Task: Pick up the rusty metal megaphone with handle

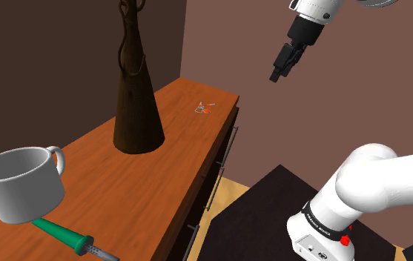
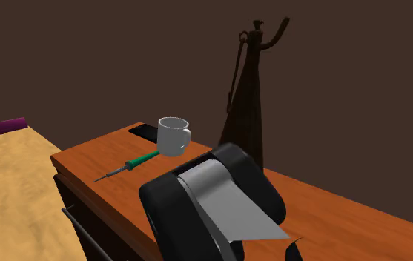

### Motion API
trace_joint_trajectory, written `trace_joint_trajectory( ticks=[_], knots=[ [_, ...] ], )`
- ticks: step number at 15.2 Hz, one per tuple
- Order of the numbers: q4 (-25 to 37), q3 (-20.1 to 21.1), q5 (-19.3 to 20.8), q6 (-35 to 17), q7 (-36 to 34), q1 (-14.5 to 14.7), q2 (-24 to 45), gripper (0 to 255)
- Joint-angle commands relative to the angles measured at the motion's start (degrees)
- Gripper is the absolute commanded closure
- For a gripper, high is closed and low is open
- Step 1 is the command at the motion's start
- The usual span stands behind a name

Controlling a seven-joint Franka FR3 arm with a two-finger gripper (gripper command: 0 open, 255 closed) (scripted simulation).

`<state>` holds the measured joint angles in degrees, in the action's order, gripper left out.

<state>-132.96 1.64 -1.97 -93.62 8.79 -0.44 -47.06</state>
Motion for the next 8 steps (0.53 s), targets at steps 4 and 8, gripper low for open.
trace_joint_trajectory(
  ticks=[4,8],
  knots=[
    [3.4,1.9,-1.8,-1.4,-0.4,1.7,4.7,0],
    [8.6,4.4,-3.8,-2.9,-0.9,3.8,11.0,0]
  ],
)
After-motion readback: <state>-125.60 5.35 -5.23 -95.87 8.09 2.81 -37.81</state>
